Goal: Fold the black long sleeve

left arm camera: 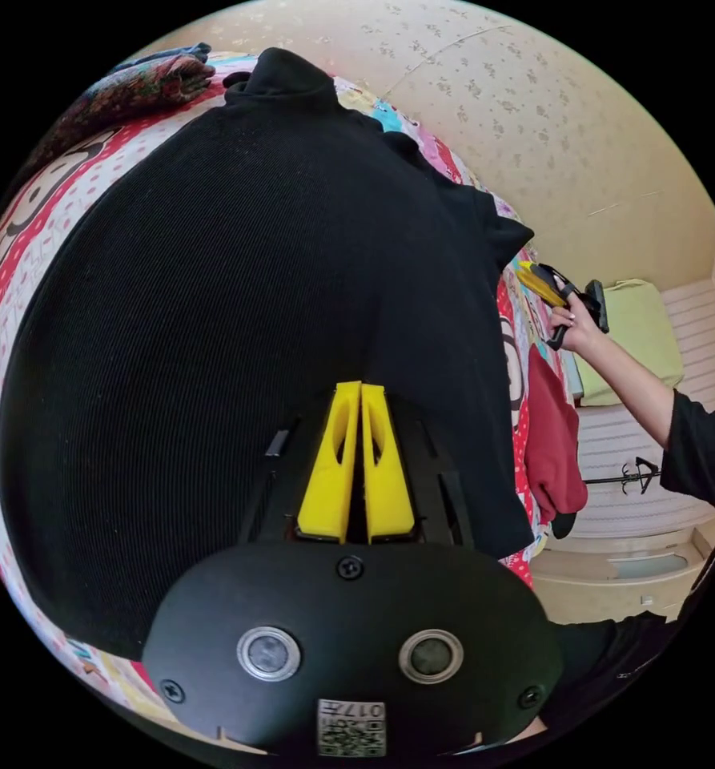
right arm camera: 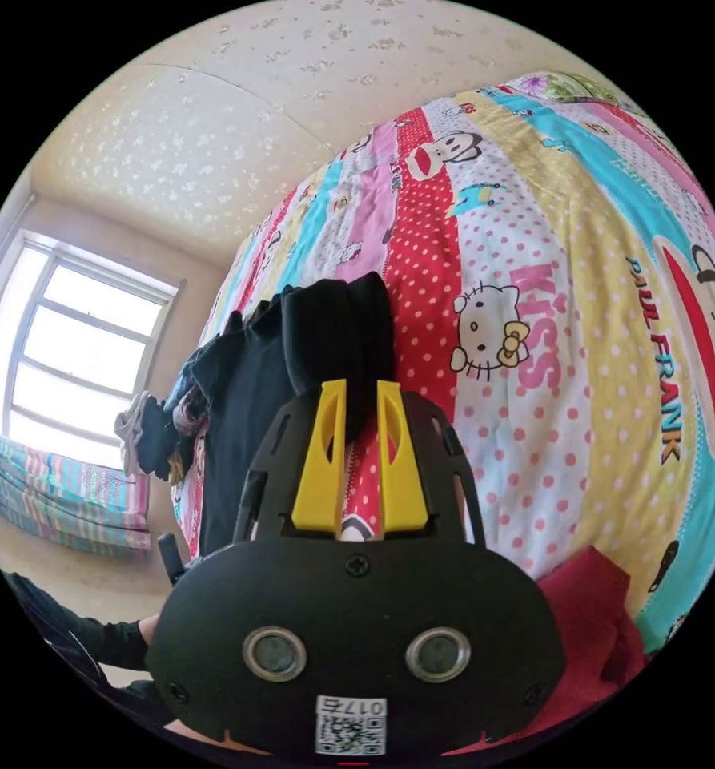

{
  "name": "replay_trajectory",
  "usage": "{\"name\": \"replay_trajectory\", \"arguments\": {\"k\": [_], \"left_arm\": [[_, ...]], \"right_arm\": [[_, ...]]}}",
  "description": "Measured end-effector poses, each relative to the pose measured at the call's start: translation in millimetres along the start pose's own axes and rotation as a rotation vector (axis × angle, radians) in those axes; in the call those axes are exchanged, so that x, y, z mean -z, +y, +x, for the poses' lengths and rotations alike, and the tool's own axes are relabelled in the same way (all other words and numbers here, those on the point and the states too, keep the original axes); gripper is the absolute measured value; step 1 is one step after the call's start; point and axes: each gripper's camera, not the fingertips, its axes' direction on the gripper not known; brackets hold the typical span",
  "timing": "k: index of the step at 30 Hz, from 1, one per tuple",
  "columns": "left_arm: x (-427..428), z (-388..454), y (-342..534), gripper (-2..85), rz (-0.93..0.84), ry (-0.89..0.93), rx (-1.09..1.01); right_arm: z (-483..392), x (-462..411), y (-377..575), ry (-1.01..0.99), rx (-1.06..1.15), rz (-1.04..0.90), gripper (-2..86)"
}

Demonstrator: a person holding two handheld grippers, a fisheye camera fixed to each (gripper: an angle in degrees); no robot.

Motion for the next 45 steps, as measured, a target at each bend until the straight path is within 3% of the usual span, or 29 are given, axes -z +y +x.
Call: {"name": "replay_trajectory", "arguments": {"k": [4, 7, 11, 16, 20, 27, 32, 39, 45], "left_arm": [[8.5, -13.9, 9.5, -0.6, 0.011, 0.02, 0.021], [14.1, -24.0, 13.8, -0.6, 0.01, 0.037, 0.029], [21.0, -34.2, 18.7, -0.6, 0.012, 0.053, 0.033], [31.4, -43.8, 24.4, -0.6, 0.013, 0.053, 0.03], [38.1, -49.5, 28.1, -0.6, 0.02, 0.055, 0.024], [51.1, -60.2, 30.6, -0.6, 0.014, 0.067, 0.032], [59.2, -66.9, 32.7, -0.6, 0.02, 0.081, 0.033], [70.3, -74.8, 33.3, -0.6, 0.023, 0.099, 0.039], [78.0, -84.5, 32.5, -0.6, 0.022, 0.141, 0.053]], "right_arm": [[12.3, -27.7, 9.0, 0.057, -0.051, -0.013, 3.2], [25.7, -20.4, 18.6, -0.026, -0.107, 0.05, 1.3], [33.8, 37.5, 14.1, -0.116, -0.102, 0.155, 0.5], [18.0, 120.3, -19.8, -0.022, 0.027, 0.166, 1.0], [-0.9, 77.3, -24.7, 0.011, 0.069, -0.039, 3.3], [9.9, -38.0, -10.5, 0.011, -0.063, -0.054, 6.7], [30.5, -93.6, -3.5, -0.176, -0.22, 0.038, 5.8], [21.6, -103.4, -21.8, -0.196, -0.263, 0.069, 3.3], [-11.6, -19.6, -77.3, -0.029, -0.096, 0.105, 2.9]]}}
